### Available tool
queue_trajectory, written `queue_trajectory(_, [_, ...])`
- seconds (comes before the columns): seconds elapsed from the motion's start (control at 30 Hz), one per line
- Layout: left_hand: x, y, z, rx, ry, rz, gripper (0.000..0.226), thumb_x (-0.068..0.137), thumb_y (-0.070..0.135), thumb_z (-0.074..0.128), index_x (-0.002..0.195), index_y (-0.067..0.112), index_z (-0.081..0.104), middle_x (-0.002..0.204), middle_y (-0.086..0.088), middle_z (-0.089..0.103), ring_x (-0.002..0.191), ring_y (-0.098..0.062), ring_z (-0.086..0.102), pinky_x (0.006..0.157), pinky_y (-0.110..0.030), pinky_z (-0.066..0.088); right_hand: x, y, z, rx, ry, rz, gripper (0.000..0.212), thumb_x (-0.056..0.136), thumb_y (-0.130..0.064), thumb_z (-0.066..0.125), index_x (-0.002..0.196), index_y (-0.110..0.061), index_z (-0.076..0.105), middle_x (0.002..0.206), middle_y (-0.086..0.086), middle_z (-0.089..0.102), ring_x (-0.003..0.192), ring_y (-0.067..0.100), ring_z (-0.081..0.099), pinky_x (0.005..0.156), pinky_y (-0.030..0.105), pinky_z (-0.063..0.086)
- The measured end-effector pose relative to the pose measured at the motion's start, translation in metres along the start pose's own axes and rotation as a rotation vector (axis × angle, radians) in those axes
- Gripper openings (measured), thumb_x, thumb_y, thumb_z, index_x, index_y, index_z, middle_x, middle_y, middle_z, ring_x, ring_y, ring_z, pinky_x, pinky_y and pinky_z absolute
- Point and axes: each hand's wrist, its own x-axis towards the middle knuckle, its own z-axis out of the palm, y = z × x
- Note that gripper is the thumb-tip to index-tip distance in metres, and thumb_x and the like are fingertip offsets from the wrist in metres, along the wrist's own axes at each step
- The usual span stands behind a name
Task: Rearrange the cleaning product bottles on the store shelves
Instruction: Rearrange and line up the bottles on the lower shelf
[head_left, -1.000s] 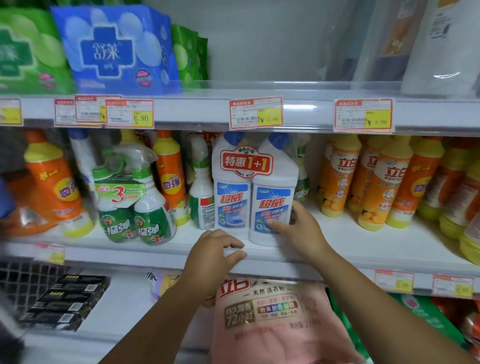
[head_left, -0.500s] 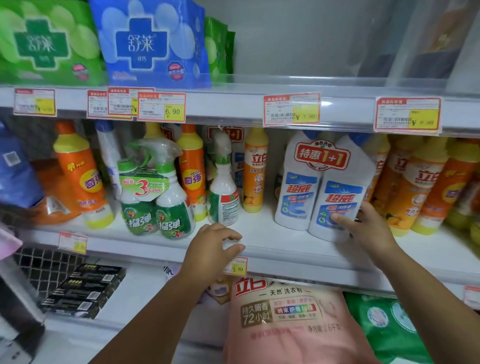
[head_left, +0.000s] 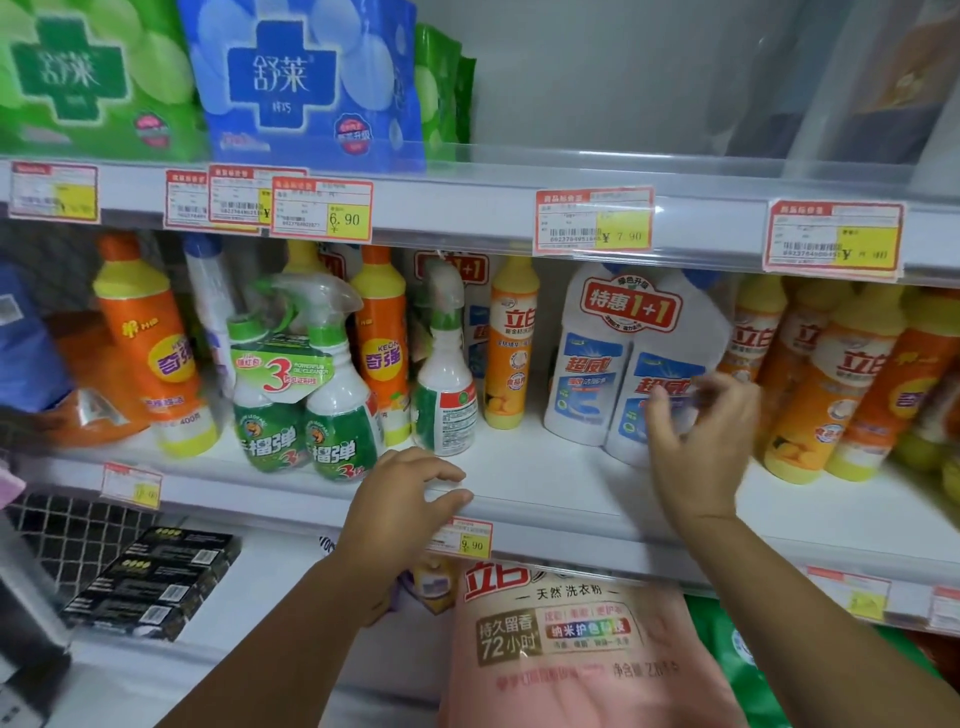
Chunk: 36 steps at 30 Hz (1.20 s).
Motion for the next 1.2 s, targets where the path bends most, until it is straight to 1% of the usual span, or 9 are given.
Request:
queue_trajectory(0.07, [-0.001,-0.003,-0.003,-0.001,0.007,-0.008,0.019,0.077,0.038,0.07,0.095,0.031,0.07,0.099,0.015,0.06,0.099,-0.007,0.046,0.081,-0.022,0.033,-0.008,-0.028,0.019,0.12,-0.271,-0.017,0.023,0.087,-0.026,0.061,0.105,-0.014,0.053,0.097,0.001,0.053,0.086,0.014,0.05,0.076,0.025,0.042])
queue_trajectory(0.13, [-0.001,-0.005,-0.005,-0.019,0.014,-0.023,0.019,0.077,0.039,0.071,0.094,0.032,0.07,0.098,0.016,0.059,0.099,-0.006,0.045,0.08,-0.022,0.032,-0.017,-0.044,0.046,0.183,-0.585,0.092,0.038,0.087,-0.029,0.063,0.122,-0.017,0.051,0.112,0.001,0.058,0.102,0.014,0.056,0.087,0.028,0.047])
queue_trajectory(0.23, [-0.002,-0.007,-0.01,-0.056,0.026,-0.041,0.017,0.076,0.038,0.071,0.092,0.032,0.07,0.097,0.015,0.059,0.098,-0.007,0.046,0.081,-0.023,0.033,-0.017,-0.056,0.086,0.219,-0.73,0.222,0.065,0.086,-0.029,0.067,0.141,-0.015,0.036,0.138,0.004,0.051,0.124,0.02,0.049,0.099,0.026,0.037])
queue_trajectory(0.37, [-0.003,-0.015,-0.016,-0.069,0.022,-0.038,0.016,0.076,0.038,0.071,0.092,0.032,0.07,0.097,0.014,0.06,0.097,-0.008,0.048,0.082,-0.024,0.036,-0.007,-0.059,0.128,0.201,-0.724,0.404,0.087,0.083,-0.029,0.07,0.149,-0.01,0.016,0.141,0.012,0.047,0.125,0.033,0.049,0.1,0.038,0.041])
queue_trajectory(0.53, [-0.004,-0.02,-0.017,-0.044,-0.004,0.005,0.02,0.078,0.038,0.07,0.096,0.03,0.07,0.1,0.011,0.062,0.099,-0.009,0.048,0.085,-0.024,0.037,-0.014,-0.049,0.135,0.169,-0.693,0.406,0.055,0.084,-0.03,0.069,0.129,-0.01,0.045,0.123,0.013,0.061,0.11,0.034,0.059,0.092,0.037,0.046])
queue_trajectory(0.8, [-0.006,-0.002,-0.007,0.045,-0.028,0.04,0.02,0.077,0.04,0.069,0.096,0.032,0.07,0.102,0.011,0.063,0.101,-0.011,0.049,0.091,-0.034,0.039,-0.023,-0.017,0.025,0.155,-0.741,0.356,0.056,0.078,-0.034,0.074,0.127,-0.024,0.047,0.116,-0.006,0.064,0.099,0.014,0.063,0.086,0.029,0.049])
queue_trajectory(0.97, [-0.009,0.036,0.018,-0.016,-0.047,0.076,0.017,0.076,0.04,0.071,0.092,0.034,0.069,0.098,0.014,0.06,0.097,-0.009,0.046,0.081,-0.026,0.035,-0.011,0.026,-0.052,0.067,-0.648,0.418,0.057,0.077,-0.033,0.076,0.127,-0.025,0.048,0.115,-0.006,0.066,0.093,0.013,0.064,0.083,0.029,0.05])
queue_trajectory(1.07, [-0.009,0.054,0.033,-0.028,-0.083,0.114,0.016,0.076,0.042,0.071,0.091,0.035,0.069,0.098,0.014,0.062,0.097,-0.009,0.049,0.083,-0.025,0.036,0.002,0.048,-0.081,0.009,-0.564,0.454,0.056,0.077,-0.031,0.077,0.124,-0.024,0.049,0.113,-0.004,0.066,0.085,0.011,0.061,0.074,0.021,0.044])
queue_trajectory(1.2, [-0.005,0.067,0.051,-0.035,-0.094,0.141,0.017,0.076,0.043,0.071,0.092,0.036,0.07,0.097,0.017,0.06,0.098,-0.007,0.049,0.082,-0.021,0.034,0.009,0.071,-0.092,-0.052,-0.431,0.463,0.057,0.074,-0.035,0.078,0.123,-0.026,0.051,0.11,-0.003,0.067,0.081,0.012,0.06,0.071,0.024,0.041])
